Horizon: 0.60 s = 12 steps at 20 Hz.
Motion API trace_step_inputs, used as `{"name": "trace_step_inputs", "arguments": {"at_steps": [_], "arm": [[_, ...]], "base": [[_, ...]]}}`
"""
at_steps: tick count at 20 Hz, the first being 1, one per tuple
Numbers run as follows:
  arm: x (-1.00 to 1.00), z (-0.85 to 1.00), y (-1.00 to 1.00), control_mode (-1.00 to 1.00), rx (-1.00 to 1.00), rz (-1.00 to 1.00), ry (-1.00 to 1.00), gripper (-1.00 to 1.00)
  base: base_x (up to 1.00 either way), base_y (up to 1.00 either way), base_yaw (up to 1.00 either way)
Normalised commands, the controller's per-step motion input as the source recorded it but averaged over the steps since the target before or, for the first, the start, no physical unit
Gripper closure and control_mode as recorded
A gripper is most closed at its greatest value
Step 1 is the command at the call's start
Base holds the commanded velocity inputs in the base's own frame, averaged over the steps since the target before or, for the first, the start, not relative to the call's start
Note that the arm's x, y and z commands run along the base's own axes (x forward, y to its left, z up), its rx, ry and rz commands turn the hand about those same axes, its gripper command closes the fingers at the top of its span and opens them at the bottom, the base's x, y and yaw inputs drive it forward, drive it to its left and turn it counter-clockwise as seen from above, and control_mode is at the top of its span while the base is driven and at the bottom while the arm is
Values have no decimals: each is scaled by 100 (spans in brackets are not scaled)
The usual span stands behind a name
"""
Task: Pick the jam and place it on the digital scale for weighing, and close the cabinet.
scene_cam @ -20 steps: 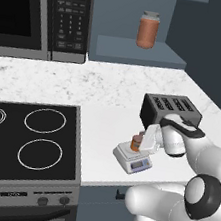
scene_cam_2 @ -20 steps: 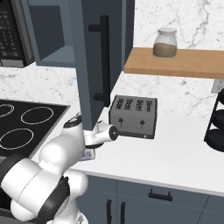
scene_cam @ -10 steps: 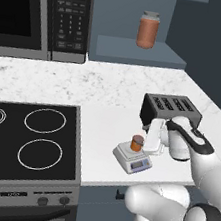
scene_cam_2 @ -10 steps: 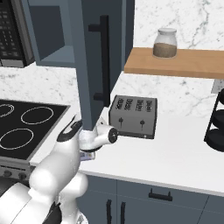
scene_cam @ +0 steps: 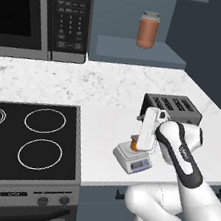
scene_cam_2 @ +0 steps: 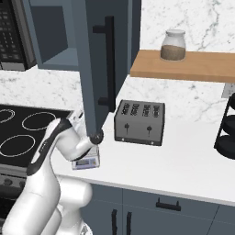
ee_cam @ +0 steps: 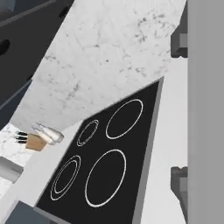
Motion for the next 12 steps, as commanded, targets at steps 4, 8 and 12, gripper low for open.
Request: {"name": "trace_step_inputs", "arguments": {"at_steps": [4,8,12], "arm": [[-49,44,32,-100,-19,-1,-37,-100],[-62,31,13,-100,-22,-1,-44,-100],[-57,21,3,-100,-26,-9,-53,-100]], "base": [[0,0,0],[0,0,0],[0,0,0]]}}
